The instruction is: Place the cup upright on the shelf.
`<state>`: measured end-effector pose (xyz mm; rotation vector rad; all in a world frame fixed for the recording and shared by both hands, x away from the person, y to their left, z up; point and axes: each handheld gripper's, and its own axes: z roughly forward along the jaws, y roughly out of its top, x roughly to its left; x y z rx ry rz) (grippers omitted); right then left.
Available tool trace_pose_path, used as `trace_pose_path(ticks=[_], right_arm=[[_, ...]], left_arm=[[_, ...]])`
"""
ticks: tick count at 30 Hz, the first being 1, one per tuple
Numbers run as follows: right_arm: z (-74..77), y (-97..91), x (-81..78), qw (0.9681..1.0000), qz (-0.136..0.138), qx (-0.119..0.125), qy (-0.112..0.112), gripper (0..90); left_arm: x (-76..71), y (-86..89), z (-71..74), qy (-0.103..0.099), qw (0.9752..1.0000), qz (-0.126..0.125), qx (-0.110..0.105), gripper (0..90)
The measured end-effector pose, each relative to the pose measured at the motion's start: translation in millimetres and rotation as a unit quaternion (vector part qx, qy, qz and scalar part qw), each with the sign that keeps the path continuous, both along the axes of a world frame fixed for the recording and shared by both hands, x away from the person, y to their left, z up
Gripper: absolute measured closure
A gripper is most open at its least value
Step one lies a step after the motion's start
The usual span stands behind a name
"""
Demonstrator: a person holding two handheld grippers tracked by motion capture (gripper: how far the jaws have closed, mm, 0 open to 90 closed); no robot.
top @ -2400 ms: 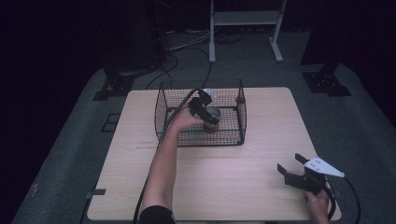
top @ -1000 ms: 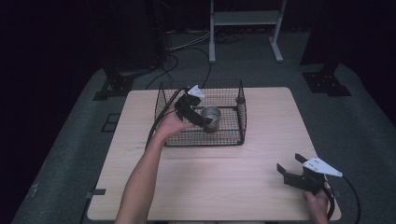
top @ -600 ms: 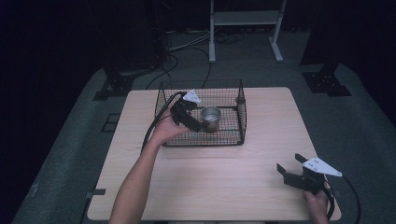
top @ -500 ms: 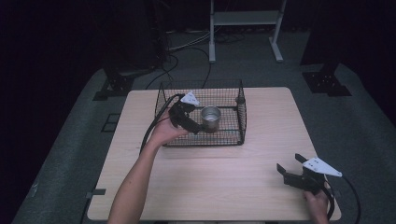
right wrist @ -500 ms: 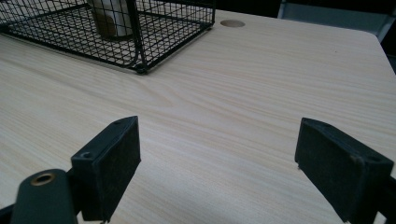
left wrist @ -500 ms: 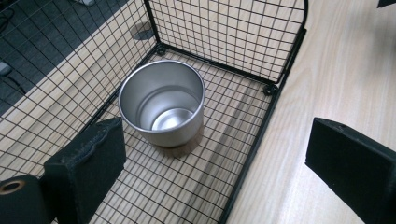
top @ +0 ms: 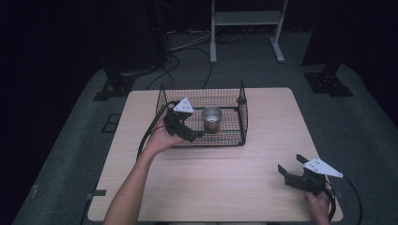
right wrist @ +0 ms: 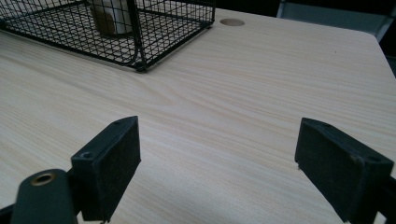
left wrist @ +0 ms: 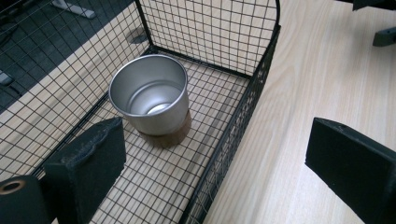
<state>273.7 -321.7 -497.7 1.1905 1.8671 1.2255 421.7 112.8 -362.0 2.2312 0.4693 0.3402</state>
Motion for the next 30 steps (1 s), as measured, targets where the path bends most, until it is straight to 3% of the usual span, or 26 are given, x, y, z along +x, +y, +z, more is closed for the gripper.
trace_pose_path(ticks=[30], right_arm=[[0.0,1.5,0.4,1.0,-0.006,-0.007,0.003,13.5]], left_arm=[[-38.2,38.8,-22.2,0.003,0.9995,0.008,-0.03,4.1]])
